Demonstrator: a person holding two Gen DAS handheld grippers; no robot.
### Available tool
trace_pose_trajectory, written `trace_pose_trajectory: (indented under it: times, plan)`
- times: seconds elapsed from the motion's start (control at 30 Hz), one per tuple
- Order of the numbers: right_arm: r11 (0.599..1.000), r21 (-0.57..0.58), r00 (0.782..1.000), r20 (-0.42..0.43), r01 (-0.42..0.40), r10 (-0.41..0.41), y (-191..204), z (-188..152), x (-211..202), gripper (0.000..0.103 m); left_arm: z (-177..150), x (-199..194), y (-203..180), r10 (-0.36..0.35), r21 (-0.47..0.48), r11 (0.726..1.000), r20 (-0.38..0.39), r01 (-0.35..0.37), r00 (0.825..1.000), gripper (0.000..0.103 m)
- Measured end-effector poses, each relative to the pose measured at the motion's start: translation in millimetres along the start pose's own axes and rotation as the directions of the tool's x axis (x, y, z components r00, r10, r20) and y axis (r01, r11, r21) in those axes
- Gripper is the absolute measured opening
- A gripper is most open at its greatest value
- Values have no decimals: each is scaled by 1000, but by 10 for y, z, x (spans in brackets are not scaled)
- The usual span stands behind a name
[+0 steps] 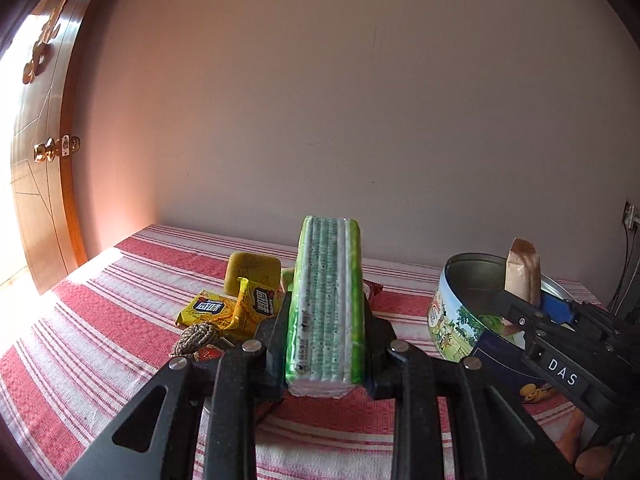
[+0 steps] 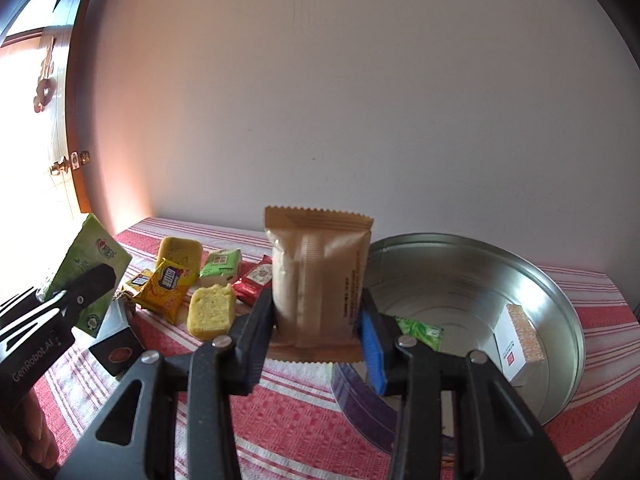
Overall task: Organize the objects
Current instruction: 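Carry both items over the tin and open both tools to release them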
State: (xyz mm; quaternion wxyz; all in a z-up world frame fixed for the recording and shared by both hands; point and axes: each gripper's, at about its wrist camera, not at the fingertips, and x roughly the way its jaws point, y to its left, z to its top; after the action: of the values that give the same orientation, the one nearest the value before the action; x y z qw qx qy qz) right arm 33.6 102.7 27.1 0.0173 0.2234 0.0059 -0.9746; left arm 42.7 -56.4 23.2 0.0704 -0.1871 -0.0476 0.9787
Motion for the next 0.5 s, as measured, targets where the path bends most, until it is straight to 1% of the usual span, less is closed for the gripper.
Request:
trace_pose_trajectory:
  times: [0.27,0.5]
  plan:
    - [995,25,995,10,97,-97,-588,-28,-112,41,54,92,-596,-92,67,993,-4,92,996,29]
    - [979,19,980,4,201,-201,-1070,-72,-197,41,71,253,-1078,-162,112,980,-16,163,987,29]
